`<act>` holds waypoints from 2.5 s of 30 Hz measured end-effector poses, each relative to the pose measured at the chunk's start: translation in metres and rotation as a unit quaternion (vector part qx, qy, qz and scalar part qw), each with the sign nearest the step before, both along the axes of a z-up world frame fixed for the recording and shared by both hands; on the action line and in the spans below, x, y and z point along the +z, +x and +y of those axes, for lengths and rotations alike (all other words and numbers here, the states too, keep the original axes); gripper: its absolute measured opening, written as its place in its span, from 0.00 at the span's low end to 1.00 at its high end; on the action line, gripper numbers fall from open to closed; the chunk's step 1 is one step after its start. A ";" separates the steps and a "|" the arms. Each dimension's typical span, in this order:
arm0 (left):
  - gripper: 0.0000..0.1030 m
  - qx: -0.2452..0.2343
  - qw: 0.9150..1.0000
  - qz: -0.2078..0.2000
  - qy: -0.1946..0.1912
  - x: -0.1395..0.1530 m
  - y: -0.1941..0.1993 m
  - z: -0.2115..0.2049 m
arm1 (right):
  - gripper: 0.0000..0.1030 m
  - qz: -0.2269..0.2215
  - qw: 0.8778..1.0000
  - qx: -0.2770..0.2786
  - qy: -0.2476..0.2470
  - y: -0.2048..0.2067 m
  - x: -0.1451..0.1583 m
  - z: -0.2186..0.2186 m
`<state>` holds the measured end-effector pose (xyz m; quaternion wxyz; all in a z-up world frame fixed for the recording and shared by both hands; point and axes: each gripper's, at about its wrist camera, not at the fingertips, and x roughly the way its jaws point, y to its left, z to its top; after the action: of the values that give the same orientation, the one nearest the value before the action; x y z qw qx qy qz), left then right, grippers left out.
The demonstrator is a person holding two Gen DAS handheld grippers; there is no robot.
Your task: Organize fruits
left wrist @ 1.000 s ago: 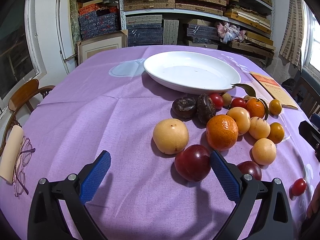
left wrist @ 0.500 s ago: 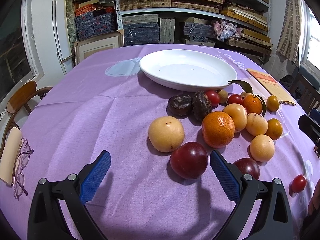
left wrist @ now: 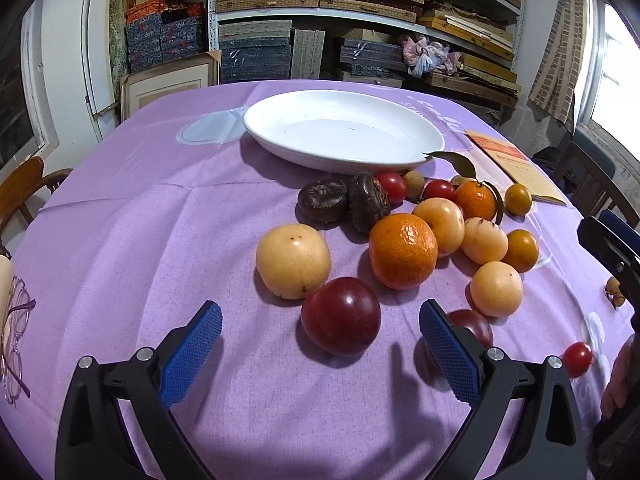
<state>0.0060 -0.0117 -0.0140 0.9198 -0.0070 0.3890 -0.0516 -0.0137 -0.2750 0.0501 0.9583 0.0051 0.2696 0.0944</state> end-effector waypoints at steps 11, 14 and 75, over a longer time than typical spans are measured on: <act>0.46 -0.014 0.999 0.024 -0.029 -0.005 0.010 0.000 | 0.96 -0.002 1.000 -0.003 0.007 -0.001 0.000 -0.003; 0.41 -0.022 0.999 0.026 -0.025 -0.006 0.011 -0.002 | 0.96 -0.001 1.000 -0.003 0.009 -0.002 0.000 -0.003; 0.40 -0.010 1.000 -0.022 0.000 0.060 0.049 0.021 | 0.31 0.067 0.990 0.120 -0.014 0.038 0.043 0.024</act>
<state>0.0553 0.0091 0.0457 0.9276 -0.0019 0.3684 -0.0610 0.0247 -0.2506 0.0931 0.9200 -0.0339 0.3327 0.2044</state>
